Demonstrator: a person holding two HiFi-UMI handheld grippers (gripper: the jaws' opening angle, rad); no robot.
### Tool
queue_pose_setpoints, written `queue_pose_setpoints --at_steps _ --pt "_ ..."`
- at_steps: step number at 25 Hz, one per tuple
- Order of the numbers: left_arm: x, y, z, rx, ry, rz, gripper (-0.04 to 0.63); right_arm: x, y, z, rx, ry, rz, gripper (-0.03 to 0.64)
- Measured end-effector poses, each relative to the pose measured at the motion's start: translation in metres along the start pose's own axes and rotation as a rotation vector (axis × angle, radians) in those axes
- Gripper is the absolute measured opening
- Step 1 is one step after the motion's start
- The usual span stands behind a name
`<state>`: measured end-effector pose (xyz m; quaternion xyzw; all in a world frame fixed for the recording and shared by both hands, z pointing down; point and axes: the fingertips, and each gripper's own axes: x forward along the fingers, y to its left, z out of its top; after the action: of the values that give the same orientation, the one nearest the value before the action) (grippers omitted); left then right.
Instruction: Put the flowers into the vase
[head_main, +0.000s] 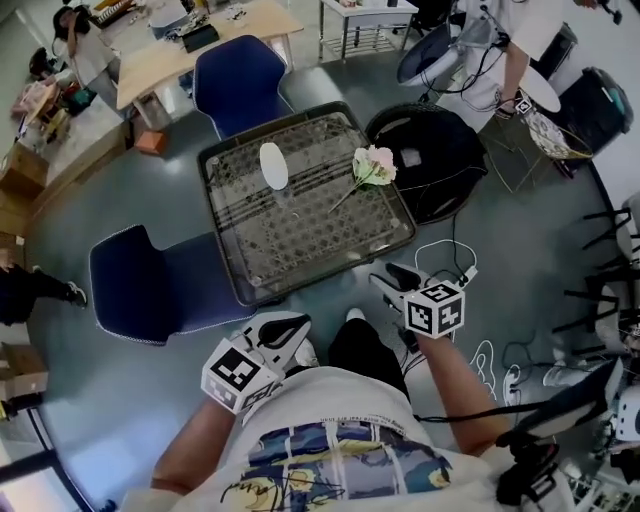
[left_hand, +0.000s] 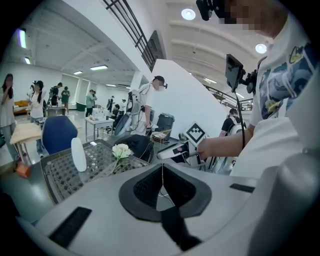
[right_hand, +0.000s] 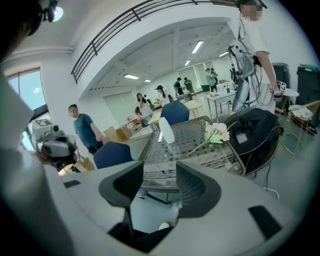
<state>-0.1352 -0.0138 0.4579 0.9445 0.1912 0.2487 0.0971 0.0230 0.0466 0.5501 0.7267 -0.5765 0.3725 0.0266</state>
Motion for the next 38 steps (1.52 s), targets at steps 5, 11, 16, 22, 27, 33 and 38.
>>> queue_pose_setpoints --at_steps 5,11,16,22,27,33,38 --pt "0.020 0.052 0.025 -0.059 0.010 0.070 0.011 0.049 -0.089 0.060 0.158 -0.026 -0.034 0.237" --pt "0.063 0.102 0.068 -0.105 0.022 0.134 0.011 0.119 -0.204 0.120 0.362 -0.050 -0.070 0.272" --pt "0.100 0.124 0.098 -0.122 0.020 0.199 0.011 0.161 -0.294 0.134 0.596 -0.064 -0.092 0.335" --pt "0.134 0.146 0.102 -0.185 0.026 0.266 0.011 0.211 -0.371 0.120 0.745 -0.012 -0.146 0.403" --pt "0.146 0.155 0.100 -0.213 0.051 0.298 0.011 0.250 -0.408 0.096 0.874 0.032 -0.197 0.420" --pt "0.150 0.163 0.094 -0.256 0.066 0.345 0.011 0.274 -0.418 0.075 0.848 0.120 -0.219 0.417" --pt "0.142 0.173 0.106 -0.282 0.053 0.363 0.011 0.275 -0.404 0.096 0.738 0.133 -0.235 0.188"
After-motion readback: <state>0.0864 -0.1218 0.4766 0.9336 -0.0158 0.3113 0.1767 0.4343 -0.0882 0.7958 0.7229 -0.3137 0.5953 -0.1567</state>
